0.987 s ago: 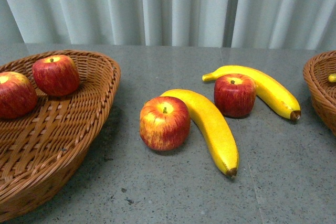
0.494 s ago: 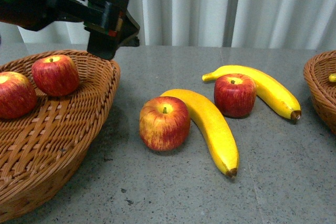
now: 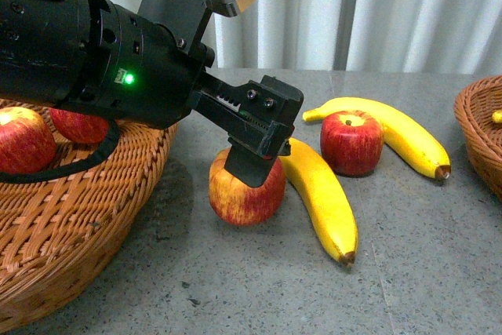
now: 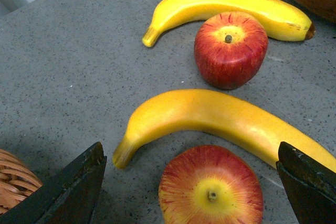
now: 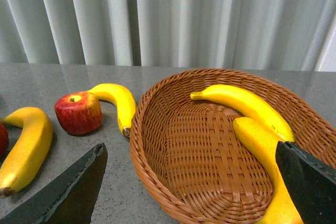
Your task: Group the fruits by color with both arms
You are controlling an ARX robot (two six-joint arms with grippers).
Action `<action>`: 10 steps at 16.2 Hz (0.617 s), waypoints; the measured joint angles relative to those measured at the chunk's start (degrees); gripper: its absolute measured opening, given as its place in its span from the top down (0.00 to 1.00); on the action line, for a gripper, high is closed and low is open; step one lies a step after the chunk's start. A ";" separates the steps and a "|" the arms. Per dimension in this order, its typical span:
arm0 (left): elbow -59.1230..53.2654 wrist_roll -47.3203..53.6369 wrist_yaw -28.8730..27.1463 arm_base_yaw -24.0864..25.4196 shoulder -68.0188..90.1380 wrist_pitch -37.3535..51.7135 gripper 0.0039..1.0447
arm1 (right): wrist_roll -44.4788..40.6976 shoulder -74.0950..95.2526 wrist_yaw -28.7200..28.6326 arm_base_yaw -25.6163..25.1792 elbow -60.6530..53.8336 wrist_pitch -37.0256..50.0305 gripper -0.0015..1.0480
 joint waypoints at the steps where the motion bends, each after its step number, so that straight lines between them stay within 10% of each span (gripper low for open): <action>1: -0.22 0.17 0.02 -0.02 0.13 0.26 0.06 | 0.02 0.00 0.00 0.00 0.00 0.00 0.06; 10: -0.59 4.17 2.60 -0.63 4.31 0.55 0.06 | 0.02 0.02 0.02 0.00 -0.02 0.00 0.06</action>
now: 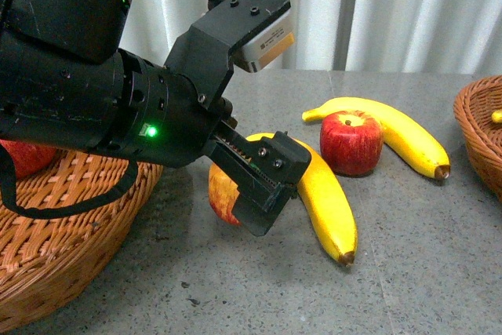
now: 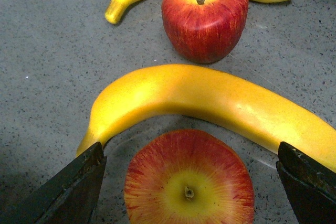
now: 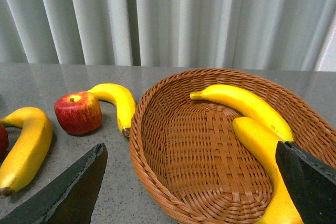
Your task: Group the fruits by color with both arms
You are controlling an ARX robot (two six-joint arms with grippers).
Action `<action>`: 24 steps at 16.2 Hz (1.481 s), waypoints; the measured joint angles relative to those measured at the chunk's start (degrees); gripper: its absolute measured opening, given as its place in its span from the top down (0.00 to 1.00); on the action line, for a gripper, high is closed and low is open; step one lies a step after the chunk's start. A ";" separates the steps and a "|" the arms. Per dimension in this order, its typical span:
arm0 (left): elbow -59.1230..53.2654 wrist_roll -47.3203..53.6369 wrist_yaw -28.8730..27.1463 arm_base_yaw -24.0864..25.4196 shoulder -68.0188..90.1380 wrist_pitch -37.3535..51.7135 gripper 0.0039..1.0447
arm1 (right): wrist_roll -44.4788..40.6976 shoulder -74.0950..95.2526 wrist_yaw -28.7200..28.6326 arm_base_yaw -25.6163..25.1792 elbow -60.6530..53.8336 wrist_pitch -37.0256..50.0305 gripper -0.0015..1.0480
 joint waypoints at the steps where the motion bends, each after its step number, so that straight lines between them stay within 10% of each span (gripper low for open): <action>1: 0.02 0.00 0.09 -0.02 0.44 -0.13 0.06 | -0.02 0.00 -0.02 0.00 0.02 0.00 0.06; 9: 0.37 0.07 0.61 0.11 2.19 -0.61 0.06 | -0.02 -0.02 0.00 0.00 0.00 0.00 0.06; 14: 1.18 0.17 0.79 0.04 2.58 0.20 0.42 | 0.00 -0.02 -0.02 0.00 0.02 0.00 0.06; 24: 6.43 -3.30 -7.48 6.67 -9.16 1.81 0.46 | -0.02 0.00 0.00 0.00 0.00 0.00 0.06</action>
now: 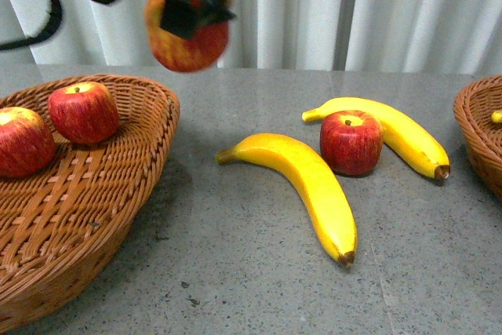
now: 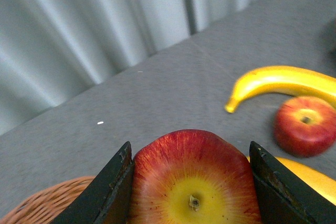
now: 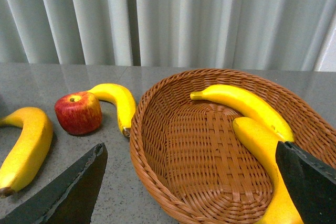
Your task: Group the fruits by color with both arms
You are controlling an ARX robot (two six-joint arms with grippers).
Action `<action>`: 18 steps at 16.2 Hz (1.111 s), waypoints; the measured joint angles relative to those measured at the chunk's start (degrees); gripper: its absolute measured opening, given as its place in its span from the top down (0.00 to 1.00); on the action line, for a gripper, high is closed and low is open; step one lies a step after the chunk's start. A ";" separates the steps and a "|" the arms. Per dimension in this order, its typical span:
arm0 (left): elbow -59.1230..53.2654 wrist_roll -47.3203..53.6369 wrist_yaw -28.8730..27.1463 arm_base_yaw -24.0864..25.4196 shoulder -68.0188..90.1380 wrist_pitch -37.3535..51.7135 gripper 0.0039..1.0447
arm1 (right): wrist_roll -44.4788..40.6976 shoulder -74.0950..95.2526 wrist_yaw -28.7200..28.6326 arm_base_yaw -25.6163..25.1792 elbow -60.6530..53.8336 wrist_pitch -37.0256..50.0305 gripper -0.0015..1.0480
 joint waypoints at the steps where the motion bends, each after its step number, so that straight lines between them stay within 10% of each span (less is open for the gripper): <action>1: -0.44 -2.03 -2.27 2.05 -2.16 0.13 0.46 | 0.02 0.00 0.00 0.00 0.02 0.00 0.06; 13: -18.34 -13.77 -8.48 9.99 -11.87 -2.08 0.46 | 0.00 -0.02 0.00 0.00 0.02 0.00 0.06; 17: -19.71 -13.77 -7.80 9.07 -11.45 -1.84 0.04 | 0.02 0.00 0.00 0.00 0.00 0.00 0.06; 18: -19.71 -13.81 -7.80 8.76 -11.45 -1.90 0.07 | 0.00 0.00 0.00 0.00 0.00 0.00 0.06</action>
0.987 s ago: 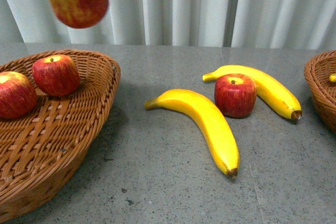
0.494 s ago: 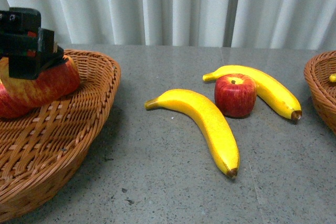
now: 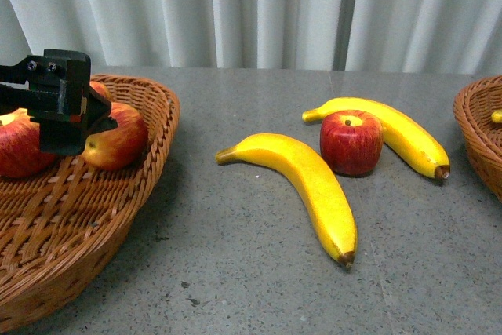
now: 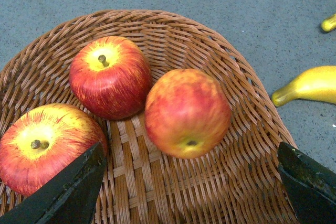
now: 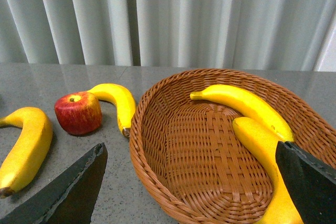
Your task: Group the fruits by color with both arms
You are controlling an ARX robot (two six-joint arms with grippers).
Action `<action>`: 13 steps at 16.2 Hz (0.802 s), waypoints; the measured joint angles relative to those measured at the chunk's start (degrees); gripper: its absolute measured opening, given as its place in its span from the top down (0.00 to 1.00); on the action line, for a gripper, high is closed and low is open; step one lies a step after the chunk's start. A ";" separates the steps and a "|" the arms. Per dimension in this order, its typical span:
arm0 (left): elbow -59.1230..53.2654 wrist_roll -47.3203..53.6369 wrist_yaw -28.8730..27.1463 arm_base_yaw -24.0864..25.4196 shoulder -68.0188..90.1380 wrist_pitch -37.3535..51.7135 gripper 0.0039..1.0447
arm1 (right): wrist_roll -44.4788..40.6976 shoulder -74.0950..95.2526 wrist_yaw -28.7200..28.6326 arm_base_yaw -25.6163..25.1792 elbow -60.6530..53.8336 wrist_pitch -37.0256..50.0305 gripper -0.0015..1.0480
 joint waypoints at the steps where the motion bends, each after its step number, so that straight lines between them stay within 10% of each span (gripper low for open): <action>1: 0.00 0.02 0.17 -0.35 -0.22 -0.15 0.06 | 0.00 -0.02 -0.02 0.00 0.02 -0.02 0.06; 13: 24.09 6.86 6.60 -13.40 19.43 2.86 0.06 | 0.02 -0.02 0.00 0.00 0.02 -0.02 0.06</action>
